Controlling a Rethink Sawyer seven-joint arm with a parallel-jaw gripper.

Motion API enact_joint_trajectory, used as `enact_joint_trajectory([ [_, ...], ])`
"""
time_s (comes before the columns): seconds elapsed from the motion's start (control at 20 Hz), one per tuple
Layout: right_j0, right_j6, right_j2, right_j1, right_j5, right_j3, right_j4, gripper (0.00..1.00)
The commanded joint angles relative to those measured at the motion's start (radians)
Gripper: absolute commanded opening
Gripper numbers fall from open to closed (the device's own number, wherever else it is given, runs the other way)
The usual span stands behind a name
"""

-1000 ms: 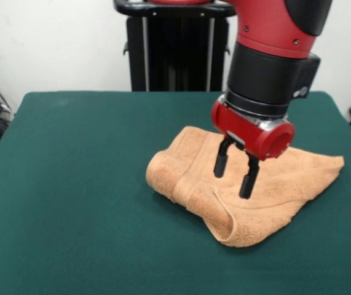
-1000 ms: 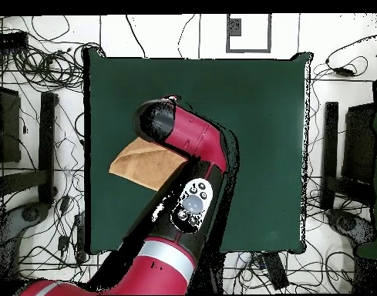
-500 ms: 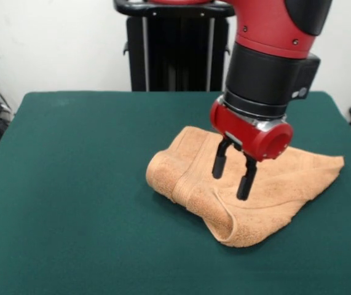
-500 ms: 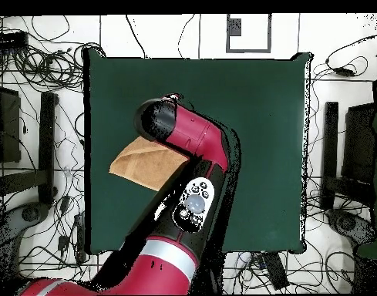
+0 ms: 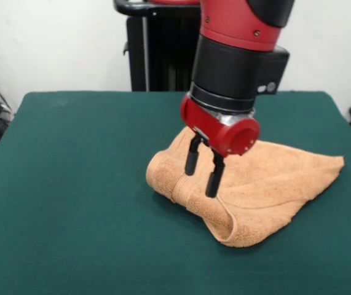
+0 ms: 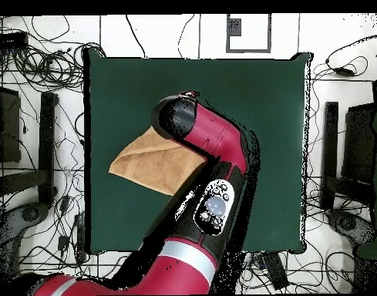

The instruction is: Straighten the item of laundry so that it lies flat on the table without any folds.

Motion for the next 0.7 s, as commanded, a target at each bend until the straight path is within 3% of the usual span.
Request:
enact_joint_trajectory([
  [0.05, -0.009, 0.175, 0.133, -0.030, 0.060, 0.073, 0.026, 1.00],
  [0.7, 0.003, 0.198, 0.129, -0.012, 0.064, 0.054, 0.017, 1.00],
])
